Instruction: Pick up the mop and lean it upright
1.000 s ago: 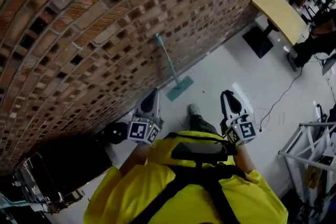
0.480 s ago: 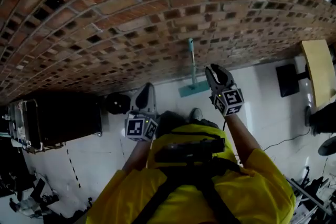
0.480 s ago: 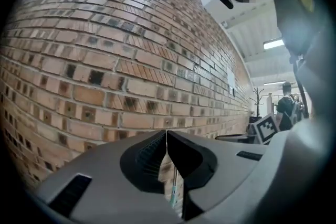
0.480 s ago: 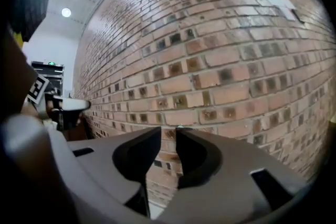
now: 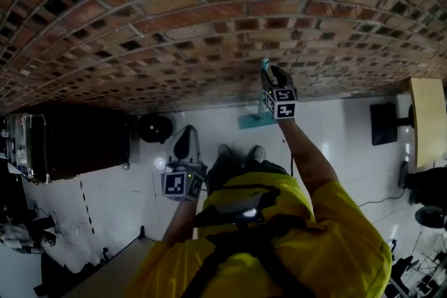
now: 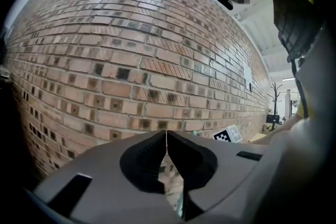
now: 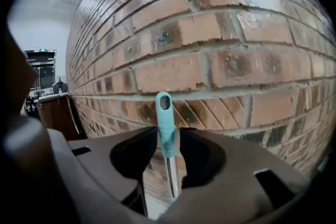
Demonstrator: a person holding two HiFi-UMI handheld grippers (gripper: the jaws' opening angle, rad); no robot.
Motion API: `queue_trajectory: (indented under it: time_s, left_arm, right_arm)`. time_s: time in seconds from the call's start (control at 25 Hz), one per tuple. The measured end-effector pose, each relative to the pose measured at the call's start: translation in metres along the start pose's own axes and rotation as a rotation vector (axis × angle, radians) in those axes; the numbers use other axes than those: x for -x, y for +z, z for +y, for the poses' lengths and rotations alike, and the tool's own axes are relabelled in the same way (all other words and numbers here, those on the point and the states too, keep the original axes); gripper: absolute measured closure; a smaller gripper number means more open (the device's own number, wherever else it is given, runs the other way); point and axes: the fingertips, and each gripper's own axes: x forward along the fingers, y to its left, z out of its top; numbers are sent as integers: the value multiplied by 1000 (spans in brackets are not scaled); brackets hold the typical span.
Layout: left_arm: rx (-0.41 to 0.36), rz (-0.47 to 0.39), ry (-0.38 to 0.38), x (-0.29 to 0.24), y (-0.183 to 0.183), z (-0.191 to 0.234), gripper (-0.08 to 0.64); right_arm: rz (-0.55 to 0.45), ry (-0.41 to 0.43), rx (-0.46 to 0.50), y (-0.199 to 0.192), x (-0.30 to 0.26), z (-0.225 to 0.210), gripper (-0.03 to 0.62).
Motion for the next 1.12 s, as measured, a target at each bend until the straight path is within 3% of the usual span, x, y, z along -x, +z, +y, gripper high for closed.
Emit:
queue_trajectory:
  time_s: [0.28,0.48,0.72,0.88,1.12]
  left_arm:
    - [24,9,28,2,-8,13,558]
    - [19,-6,8,1,-5,13,558]
    - [1,-9,-22,-4,-4,15,558]
    - [-10,-20,-29,-8,5,13,558]
    - [-35,-69,-48,-13,30,3,558]
  right_arm:
    - [8,-116,36,-2,-21,-2,477]
    - [-5,-79,63,-2,3,6,482]
    - [-47,-21,86,-7,74,30,483]
    - [-91,12,110,25,121,45,483]
    - [-201,75,146,110,182,67,485]
